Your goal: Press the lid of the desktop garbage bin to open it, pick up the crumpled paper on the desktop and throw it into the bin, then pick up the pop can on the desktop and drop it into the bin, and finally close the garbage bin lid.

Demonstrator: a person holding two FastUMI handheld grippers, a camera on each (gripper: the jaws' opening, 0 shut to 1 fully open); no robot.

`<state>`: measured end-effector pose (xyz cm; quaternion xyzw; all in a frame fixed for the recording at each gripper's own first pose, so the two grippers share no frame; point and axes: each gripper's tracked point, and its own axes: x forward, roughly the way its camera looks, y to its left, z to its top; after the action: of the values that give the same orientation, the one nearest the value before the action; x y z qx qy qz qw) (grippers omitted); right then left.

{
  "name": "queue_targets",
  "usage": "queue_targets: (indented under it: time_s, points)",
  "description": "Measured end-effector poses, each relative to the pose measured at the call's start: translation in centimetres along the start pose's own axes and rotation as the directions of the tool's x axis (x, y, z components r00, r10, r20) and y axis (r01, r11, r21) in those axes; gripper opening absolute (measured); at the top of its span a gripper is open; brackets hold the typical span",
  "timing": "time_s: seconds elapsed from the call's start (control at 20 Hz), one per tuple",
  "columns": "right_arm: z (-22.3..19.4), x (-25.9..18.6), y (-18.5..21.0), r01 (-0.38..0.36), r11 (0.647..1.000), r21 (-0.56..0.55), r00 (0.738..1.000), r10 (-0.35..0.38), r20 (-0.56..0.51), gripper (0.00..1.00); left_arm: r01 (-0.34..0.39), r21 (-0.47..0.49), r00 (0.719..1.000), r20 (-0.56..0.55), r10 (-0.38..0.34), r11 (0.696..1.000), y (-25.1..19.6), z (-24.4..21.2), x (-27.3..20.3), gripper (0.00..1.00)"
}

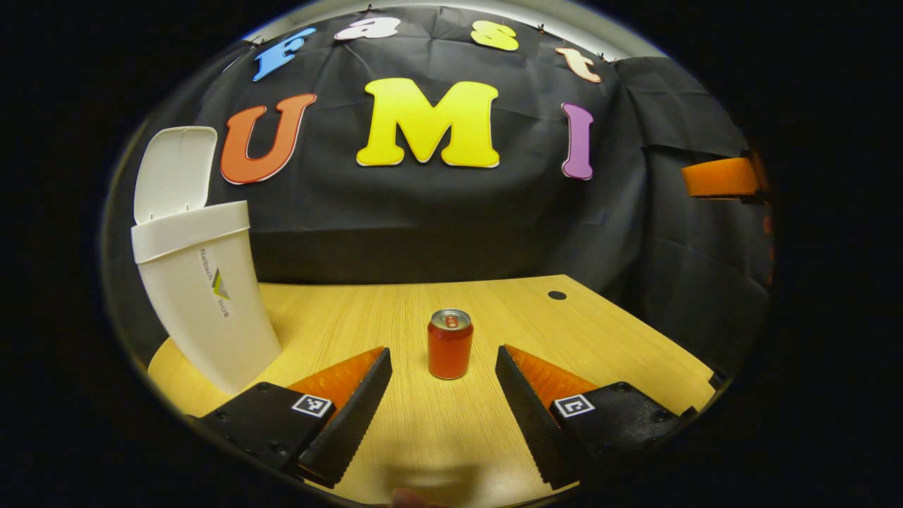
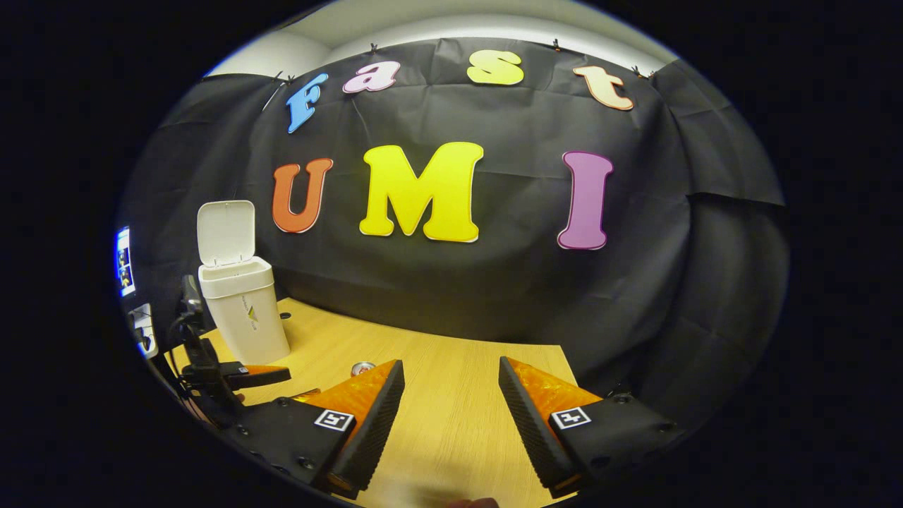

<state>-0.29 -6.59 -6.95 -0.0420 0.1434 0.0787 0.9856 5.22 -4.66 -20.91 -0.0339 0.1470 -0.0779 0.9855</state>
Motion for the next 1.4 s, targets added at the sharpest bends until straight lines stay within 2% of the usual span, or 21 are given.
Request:
queue_targets:
  time_s: [0.45, 0.7, 1.15, 1.4]
  points:
    - [-2.6, 1.1, -2.8, 0.015, 1.0, -0.009, 0.997, -0.016, -0.073, 0.86, -0.041, -0.011, 0.995, -0.096, 0.04, 0.999, -1.0, -4.5, 7.6, 0.99]
    - [-3.8, 2.0, -3.1, 0.008, 0.999, 0.043, 0.993, -0.003, -0.122, 0.86, -0.068, 0.004, 0.986, -0.149, 0.068, 0.998, -0.4, -6.9, 10.7, 0.98]
    - [-4.8, 3.3, -2.6, 0.0, 1.0, 0.023, 0.986, 0.004, -0.168, 0.86, -0.079, 0.001, 0.986, -0.15, 0.078, 0.997, 0.1, -7.3, 13.9, 0.98]
    - [-4.5, 4.1, -2.2, 0.011, 1.0, 0.026, 0.984, -0.007, -0.18, 0.86, -0.06, 0.01, 0.987, -0.149, 0.061, 0.998, 0.2, -7.0, 15.2, 0.97]
